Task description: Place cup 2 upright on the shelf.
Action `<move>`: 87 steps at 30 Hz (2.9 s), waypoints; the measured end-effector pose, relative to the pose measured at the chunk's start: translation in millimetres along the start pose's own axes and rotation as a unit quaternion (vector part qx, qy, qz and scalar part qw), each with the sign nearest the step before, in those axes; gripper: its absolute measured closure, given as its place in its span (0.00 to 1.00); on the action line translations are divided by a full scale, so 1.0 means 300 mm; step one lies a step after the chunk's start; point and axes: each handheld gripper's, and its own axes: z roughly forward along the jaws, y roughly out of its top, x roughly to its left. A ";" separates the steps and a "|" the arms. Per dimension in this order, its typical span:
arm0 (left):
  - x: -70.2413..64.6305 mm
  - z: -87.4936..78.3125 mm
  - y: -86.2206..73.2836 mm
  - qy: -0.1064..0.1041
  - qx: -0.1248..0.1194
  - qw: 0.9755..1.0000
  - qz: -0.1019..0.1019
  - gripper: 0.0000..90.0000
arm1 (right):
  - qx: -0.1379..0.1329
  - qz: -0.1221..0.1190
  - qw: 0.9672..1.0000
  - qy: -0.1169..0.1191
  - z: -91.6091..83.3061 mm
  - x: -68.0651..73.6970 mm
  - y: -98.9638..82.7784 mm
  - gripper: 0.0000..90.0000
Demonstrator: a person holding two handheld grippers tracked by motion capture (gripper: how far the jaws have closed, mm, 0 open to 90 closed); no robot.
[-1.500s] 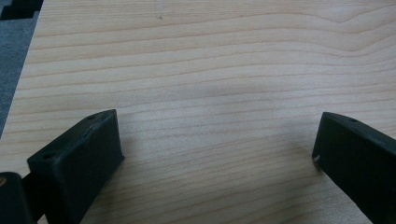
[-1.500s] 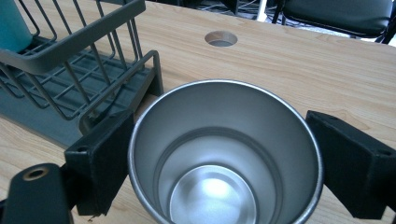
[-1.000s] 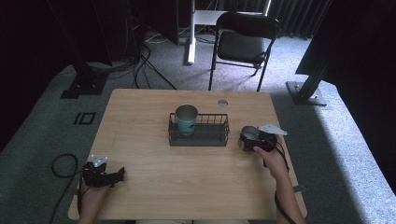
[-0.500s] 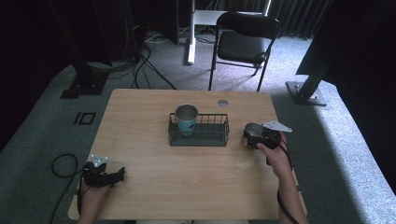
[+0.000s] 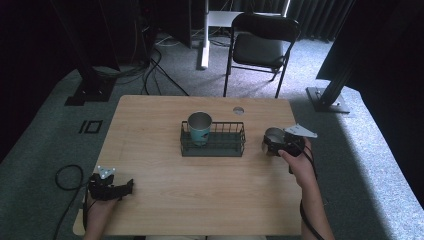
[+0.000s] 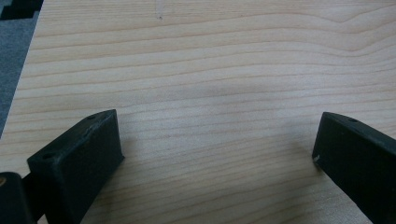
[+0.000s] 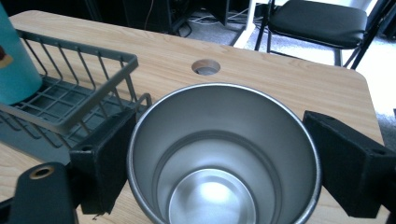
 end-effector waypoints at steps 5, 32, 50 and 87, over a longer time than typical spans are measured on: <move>0.000 0.000 0.000 0.000 0.000 1.000 0.000 0.02 | -0.007 0.002 1.000 0.002 -0.015 0.002 0.031 0.15; 0.000 0.000 0.000 0.000 0.000 1.000 0.000 0.02 | -0.034 -0.015 0.999 0.015 -0.053 0.063 0.203 0.15; 0.000 0.000 0.000 0.000 0.000 1.000 0.000 0.02 | -0.046 -0.033 0.998 0.034 -0.031 0.146 0.292 0.15; 0.000 0.000 0.000 0.000 0.000 1.000 0.000 0.02 | -0.033 -0.063 0.993 0.094 0.132 0.347 0.320 0.15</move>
